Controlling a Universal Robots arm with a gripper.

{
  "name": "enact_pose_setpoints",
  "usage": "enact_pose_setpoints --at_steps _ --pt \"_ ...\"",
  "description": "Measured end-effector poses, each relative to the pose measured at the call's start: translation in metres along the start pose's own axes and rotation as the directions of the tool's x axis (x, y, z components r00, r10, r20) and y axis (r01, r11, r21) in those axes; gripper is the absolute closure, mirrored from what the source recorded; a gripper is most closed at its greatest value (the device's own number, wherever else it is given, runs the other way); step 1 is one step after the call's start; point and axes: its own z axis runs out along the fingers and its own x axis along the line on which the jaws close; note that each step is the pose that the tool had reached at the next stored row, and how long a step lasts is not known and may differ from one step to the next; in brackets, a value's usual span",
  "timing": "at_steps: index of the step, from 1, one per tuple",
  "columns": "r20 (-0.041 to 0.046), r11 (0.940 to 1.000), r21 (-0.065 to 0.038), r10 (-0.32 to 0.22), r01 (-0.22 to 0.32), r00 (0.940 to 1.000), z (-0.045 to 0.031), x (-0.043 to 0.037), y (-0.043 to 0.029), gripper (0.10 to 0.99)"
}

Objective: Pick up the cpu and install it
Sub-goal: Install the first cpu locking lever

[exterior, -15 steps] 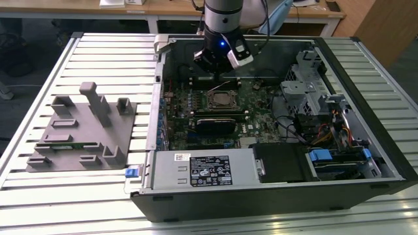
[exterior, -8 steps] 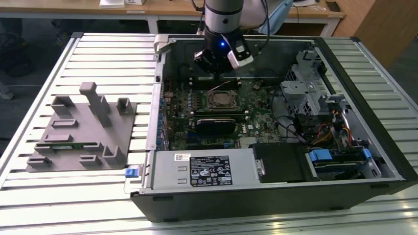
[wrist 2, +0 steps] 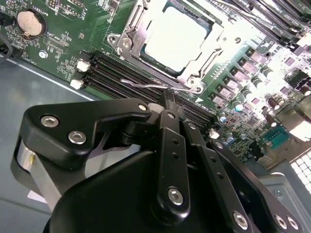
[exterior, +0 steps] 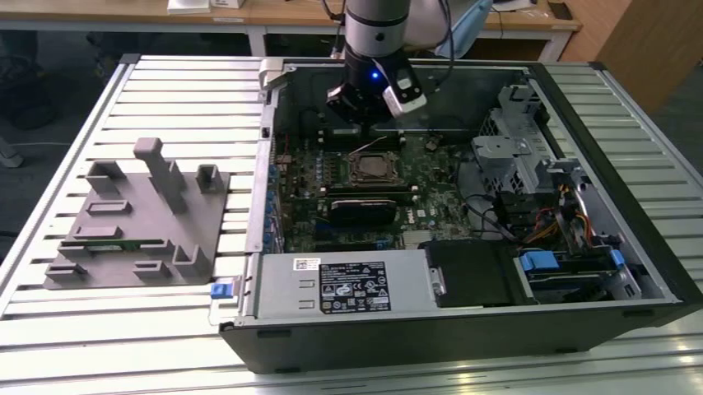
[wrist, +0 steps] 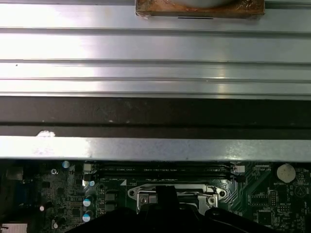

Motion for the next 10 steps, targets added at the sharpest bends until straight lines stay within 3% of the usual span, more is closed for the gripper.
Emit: enact_pose_setpoints --at_steps 10 --pt "-0.0011 1.0 0.001 0.0 0.0 1.0 0.0065 -0.0077 -0.0002 0.98"
